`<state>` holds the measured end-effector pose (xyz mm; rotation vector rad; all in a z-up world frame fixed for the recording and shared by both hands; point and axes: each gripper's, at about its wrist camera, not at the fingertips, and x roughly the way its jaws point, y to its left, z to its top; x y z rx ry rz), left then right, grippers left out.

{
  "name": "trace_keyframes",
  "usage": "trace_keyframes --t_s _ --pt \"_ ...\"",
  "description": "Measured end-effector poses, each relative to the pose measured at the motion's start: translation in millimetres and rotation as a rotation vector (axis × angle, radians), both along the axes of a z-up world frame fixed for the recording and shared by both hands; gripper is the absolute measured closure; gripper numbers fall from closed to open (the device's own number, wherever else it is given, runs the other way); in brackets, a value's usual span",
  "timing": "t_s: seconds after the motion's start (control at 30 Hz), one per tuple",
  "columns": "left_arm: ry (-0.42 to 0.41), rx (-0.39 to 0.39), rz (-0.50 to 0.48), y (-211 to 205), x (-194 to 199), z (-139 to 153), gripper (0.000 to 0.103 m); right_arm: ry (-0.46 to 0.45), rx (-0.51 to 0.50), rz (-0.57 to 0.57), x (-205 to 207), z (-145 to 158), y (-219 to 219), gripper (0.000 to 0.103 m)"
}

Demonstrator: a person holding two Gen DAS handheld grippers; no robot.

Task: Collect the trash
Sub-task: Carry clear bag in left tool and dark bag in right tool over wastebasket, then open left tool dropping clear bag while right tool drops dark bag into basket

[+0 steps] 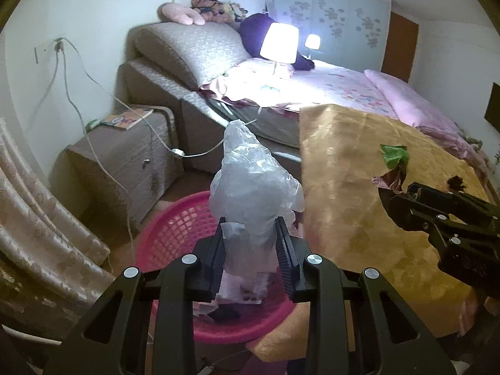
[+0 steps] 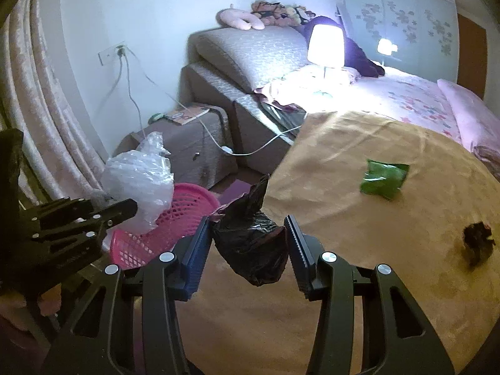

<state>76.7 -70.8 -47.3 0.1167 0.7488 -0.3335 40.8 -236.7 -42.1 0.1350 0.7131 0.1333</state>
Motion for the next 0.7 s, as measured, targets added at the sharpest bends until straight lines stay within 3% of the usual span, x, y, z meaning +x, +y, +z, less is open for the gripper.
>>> trace_keyframes --t_s 0.7 --pt "0.073 0.033 0.094 26.3 28.3 -24.5 0.074 0.071 0.029 0.128 51.7 -12.4 58.4 0.057"
